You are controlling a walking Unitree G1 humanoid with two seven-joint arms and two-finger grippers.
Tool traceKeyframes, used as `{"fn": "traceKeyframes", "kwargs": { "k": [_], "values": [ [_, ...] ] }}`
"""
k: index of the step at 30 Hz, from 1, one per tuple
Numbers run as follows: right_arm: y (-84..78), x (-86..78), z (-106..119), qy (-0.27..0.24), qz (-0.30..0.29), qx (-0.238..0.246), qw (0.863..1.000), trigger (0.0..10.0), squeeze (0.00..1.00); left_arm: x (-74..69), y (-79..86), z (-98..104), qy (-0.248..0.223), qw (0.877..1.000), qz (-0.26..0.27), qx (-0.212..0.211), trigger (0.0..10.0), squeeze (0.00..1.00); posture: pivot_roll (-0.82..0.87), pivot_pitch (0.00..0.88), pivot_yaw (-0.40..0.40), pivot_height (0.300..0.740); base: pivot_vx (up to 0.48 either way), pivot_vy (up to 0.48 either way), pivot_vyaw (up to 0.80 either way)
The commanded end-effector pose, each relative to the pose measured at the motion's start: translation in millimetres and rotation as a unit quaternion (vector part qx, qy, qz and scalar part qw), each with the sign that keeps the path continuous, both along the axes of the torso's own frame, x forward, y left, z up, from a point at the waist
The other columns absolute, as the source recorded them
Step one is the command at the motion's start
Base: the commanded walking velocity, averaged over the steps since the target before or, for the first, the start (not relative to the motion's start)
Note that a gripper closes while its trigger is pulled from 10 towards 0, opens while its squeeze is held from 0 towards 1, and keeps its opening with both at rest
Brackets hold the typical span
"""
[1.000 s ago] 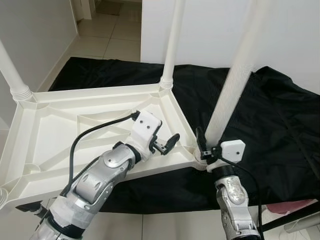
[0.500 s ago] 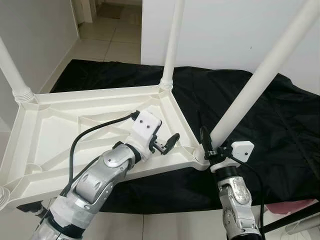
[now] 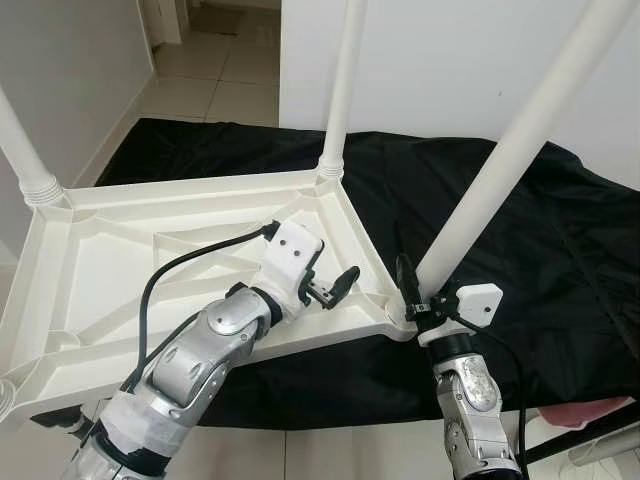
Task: Building children table
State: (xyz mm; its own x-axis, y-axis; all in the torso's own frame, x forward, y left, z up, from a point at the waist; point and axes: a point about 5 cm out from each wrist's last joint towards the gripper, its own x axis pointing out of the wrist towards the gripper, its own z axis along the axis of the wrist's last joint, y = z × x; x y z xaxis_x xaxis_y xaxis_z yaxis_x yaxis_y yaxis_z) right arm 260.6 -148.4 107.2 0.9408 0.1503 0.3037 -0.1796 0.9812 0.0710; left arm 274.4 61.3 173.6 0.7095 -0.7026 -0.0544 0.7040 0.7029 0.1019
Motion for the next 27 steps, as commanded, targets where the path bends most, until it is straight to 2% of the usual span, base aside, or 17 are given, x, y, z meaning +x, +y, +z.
{"fn": "traceKeyframes", "kwargs": {
  "k": [1, 2, 9, 10, 11, 16, 20, 27],
  "values": [
    [-2.3, -8.6, -33, 0.087, 0.002, -0.003, 0.996, 10.0, 0.54, -3.6, -4.7, 3, 0.005, 0.998, -0.063, 0.005, 10.0, 0.0, -0.01, 0.027, -0.045, 0.74, 0.0, 0.0, 0.0],
    [-4.3, -7.9, -31, 0.082, 0.005, -0.003, 0.997, 10.0, 1.0, -3.7, -4.9, 3, 0.005, 0.998, -0.063, 0.005, 10.0, 0.0, -0.01, 0.027, -0.045, 0.74, 0.0, 0.0, 0.0],
    [-10.4, -2.9, -22, 0.066, 0.019, -0.014, 0.998, 10.0, 1.0, -3.6, -5.8, 3, 0.005, 0.998, -0.064, 0.004, 10.0, 0.0, -0.02, 0.027, -0.047, 0.74, 0.0, 0.0, 0.0],
    [-13.6, 1.9, -15, 0.055, 0.033, -0.027, 0.998, 10.0, 0.86, -3.4, -6.5, 3, 0.005, 0.998, -0.065, 0.003, 10.0, 0.0, -0.02, 0.025, -0.047, 0.74, 0.0, 0.0, 0.0],
    [-16.7, 6.4, -9, 0.048, 0.047, -0.035, 0.997, 10.0, 0.0, -3.3, -7.0, 3, 0.004, 0.998, -0.065, 0.002, 10.0, 0.0, -0.02, 0.023, -0.049, 0.74, 0.0, 0.0, 0.0],
    [-22.5, 14.9, 1, 0.035, 0.073, -0.053, 0.995, 10.0, 0.0, -2.9, -7.8, 4, 0.003, 0.998, -0.065, 0.001, 10.0, 0.0, -0.02, 0.02, -0.052, 0.74, 0.0, 0.0, 0.0],
    [-26.2, 24.6, 15, 0.02, 0.122, -0.079, 0.989, 10.0, 0.0, -2.2, -7.6, 4, 0.001, 0.998, -0.063, 0.001, 10.0, 0.0, -0.01, 0.014, -0.059, 0.74, 0.0, 0.0, 0.0],
    [-26.2, 26.8, 23, 0.017, 0.159, -0.094, 0.983, 10.0, 0.0, -2.3, -7.4, 4, 0.0, 0.998, -0.06, -0.001, 10.0, 0.0, -0.01, 0.014, -0.062, 0.74, 0.0, 0.0, 0.0]
  ]
}}
